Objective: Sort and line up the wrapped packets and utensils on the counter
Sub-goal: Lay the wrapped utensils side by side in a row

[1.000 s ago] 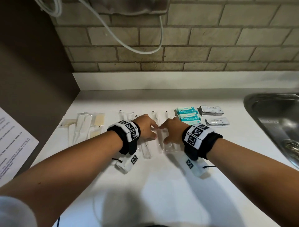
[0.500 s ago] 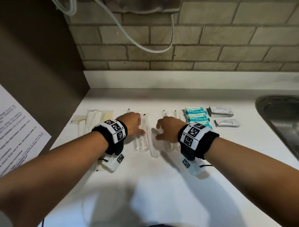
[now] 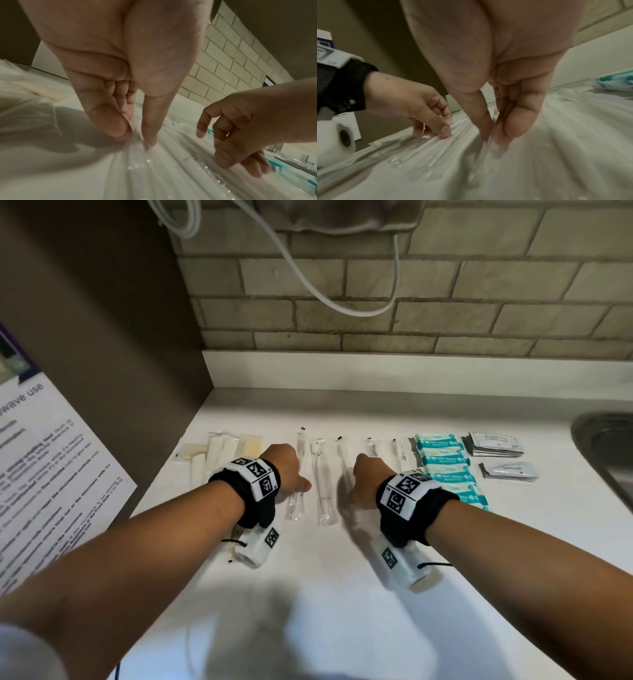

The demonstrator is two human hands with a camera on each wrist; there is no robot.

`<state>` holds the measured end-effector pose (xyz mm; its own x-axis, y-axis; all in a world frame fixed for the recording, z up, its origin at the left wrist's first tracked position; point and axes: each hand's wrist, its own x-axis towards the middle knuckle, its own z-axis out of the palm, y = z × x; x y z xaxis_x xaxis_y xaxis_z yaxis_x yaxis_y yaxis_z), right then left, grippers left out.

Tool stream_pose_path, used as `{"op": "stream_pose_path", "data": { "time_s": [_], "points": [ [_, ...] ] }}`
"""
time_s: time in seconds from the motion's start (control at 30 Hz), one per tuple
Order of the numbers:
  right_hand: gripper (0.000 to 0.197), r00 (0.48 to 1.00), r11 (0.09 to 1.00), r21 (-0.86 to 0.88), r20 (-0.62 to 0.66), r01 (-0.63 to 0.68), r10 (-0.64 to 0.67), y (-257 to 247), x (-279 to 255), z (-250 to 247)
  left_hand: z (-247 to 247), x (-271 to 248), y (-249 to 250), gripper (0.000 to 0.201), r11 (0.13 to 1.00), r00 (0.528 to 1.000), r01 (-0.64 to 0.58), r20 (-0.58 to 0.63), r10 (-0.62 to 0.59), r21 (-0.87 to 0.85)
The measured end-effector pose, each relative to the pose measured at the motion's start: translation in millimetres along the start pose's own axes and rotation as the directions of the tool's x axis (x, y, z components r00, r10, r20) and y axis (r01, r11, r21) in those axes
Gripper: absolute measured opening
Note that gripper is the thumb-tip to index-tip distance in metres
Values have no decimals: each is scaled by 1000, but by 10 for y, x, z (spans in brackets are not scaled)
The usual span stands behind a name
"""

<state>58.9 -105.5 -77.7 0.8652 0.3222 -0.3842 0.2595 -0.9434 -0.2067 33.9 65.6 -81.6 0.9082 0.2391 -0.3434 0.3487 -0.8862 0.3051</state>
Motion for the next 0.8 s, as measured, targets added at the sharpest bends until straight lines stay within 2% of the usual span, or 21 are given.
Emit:
{"op": "stream_pose_path", "data": {
  "time_s": [0.13, 0.27, 0.33, 0.4, 0.5, 0.6, 0.7, 0.8],
  "points": [
    [44, 998, 998, 2, -32, -61, 61, 41, 71, -31, -2, -5, 39, 41, 999, 999, -47, 0, 47, -26],
    [32, 993, 995, 25, -63, -100, 101, 57, 96, -48, 23, 4, 91, 41, 996, 997, -82, 6, 82, -21],
    [35, 990, 995, 2, -98, -103, 103, 60, 57, -76, 33, -1, 114, 42, 996, 996, -88, 9, 89, -24],
    [39, 987, 996, -24, -142, -83, 78, 33, 4, -106, 24, -8, 116, 42, 996, 996, -88, 9, 88, -34],
    [36, 981, 999, 5, -192, 34, -32, -123, -61, -120, -30, -12, 78, 38, 994, 997, -75, -6, 75, -74],
    [35, 987, 994, 48, -127, 103, -96, -334, -97, -60, -97, -25, 25, 38, 995, 998, -55, -29, 53, -78],
    [40, 999, 996, 78, -34, 35, -32, -482, -80, 51, -157, -30, -29, 39, 996, 997, -53, -60, 49, -71],
    [49, 999, 990, 127, 4, -54, 54, -546, -26, 136, -185, -45, -87, 30, 996, 995, -64, -82, 58, -65]
  ]
}}
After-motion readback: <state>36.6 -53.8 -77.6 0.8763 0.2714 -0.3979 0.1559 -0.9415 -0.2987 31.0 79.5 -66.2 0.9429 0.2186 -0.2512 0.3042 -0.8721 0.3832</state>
